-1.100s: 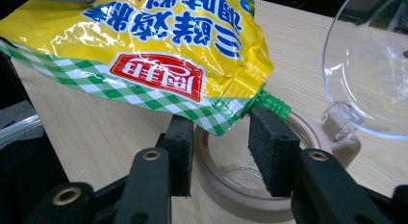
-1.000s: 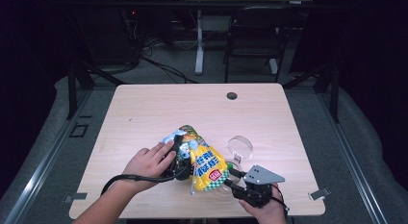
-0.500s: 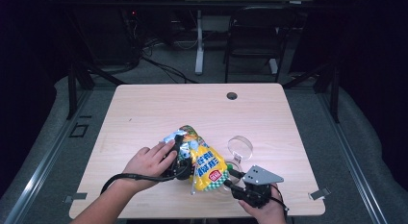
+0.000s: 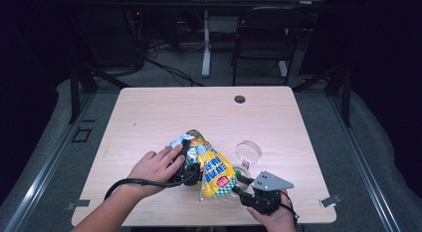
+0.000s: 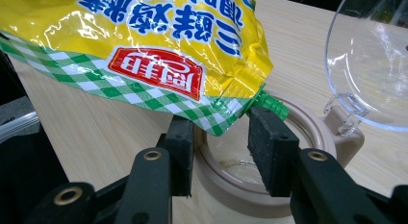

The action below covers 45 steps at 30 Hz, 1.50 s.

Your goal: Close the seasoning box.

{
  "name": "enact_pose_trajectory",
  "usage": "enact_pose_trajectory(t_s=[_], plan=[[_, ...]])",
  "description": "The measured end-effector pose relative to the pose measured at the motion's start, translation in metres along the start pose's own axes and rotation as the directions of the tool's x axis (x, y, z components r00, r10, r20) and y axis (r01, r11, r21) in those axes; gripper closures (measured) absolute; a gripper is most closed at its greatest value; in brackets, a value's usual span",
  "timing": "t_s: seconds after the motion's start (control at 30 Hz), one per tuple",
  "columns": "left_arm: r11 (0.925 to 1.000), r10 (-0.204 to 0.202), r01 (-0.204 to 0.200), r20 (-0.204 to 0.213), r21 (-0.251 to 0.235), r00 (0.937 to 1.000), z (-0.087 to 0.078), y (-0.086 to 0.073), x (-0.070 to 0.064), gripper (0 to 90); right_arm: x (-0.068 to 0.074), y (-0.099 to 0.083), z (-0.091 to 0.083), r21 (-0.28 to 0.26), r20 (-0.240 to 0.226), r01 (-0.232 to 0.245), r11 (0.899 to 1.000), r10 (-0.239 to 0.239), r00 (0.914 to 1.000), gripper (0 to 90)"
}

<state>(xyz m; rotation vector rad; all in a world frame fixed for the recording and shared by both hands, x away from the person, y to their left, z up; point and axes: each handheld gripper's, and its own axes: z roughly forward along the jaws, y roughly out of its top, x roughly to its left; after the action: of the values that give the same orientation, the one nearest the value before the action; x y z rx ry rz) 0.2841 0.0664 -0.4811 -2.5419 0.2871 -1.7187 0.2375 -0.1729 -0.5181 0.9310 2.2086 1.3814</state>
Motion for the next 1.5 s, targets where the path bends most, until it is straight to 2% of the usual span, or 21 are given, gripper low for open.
enact_pose_trajectory(t_s=[1.5], plan=[[0.9974, 0.068, -0.068, -0.002, 0.025, 0.9977, -0.0059, 0.0053, 0.0086, 61.9, -0.0015, -0.0022, 0.0017, 0.0, -0.008, -0.019, 1.0, 0.019, 0.9998, 62.6]])
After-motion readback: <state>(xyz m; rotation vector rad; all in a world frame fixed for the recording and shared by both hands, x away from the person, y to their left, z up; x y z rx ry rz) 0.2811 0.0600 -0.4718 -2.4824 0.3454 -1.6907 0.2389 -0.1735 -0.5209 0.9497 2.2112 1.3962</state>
